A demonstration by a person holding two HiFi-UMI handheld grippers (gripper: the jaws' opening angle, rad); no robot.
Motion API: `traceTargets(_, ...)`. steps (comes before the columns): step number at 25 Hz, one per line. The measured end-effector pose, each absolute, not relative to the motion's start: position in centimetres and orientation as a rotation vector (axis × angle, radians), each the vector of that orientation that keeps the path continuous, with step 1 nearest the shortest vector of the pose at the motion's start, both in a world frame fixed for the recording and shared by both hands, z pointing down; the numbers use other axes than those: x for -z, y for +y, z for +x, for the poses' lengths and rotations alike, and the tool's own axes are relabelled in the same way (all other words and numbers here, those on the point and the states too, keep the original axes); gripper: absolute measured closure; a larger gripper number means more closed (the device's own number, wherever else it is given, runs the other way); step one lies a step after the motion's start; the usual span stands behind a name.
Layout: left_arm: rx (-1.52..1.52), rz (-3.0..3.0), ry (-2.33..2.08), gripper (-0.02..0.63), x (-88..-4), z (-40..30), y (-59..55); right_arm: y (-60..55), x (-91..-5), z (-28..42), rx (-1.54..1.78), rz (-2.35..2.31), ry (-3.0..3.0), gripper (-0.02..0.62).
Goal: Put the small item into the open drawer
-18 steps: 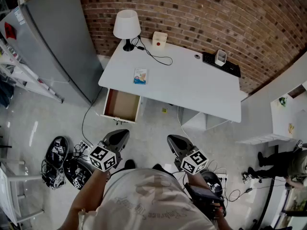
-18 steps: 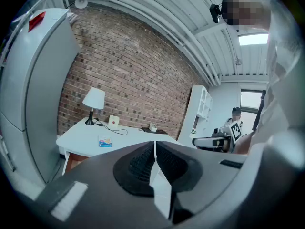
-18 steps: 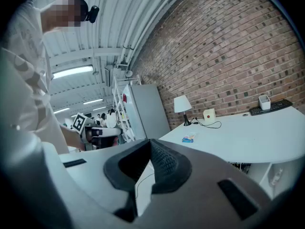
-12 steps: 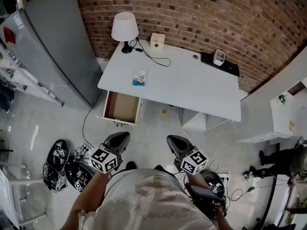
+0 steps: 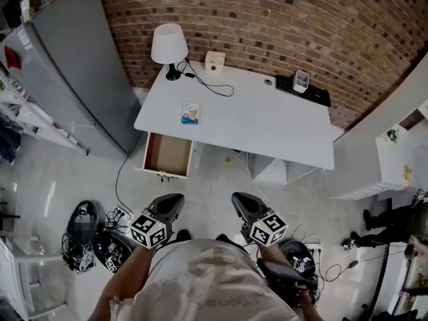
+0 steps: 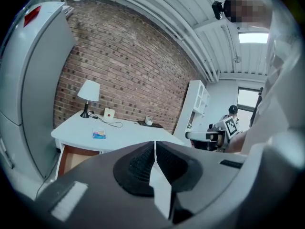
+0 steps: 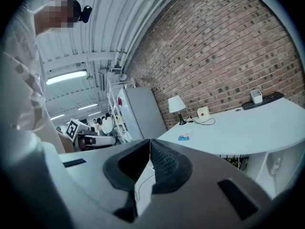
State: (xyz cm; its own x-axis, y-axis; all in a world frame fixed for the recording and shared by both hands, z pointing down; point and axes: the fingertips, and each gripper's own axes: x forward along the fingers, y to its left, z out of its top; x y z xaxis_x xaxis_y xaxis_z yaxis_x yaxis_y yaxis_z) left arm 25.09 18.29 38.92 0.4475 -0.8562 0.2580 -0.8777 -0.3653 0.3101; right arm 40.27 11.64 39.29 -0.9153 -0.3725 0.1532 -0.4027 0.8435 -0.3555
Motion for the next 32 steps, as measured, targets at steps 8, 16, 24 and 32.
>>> traceTargets(8,-0.110,2.253,-1.468,0.592,-40.2,27.5,19.1,12.1,-40.7,42.6,-0.642,0.601,-2.906,0.588)
traceTargets(16,-0.128,2.161,-1.515,0.592,-41.7,30.0,19.6,12.1,-42.2,45.7,-0.700,0.565,-2.900,0.588)
traceTargets(24,-0.153,2.084,-1.575,0.592,-42.8,29.2,21.4,12.8,-43.5,45.6,-0.735,0.535,-2.891,0.588)
traceTargets(32,-0.120,2.091,-1.531,0.592,-44.1,25.5,19.7,11.5,-44.0,41.6,-0.737,0.611,-2.861,0.588)
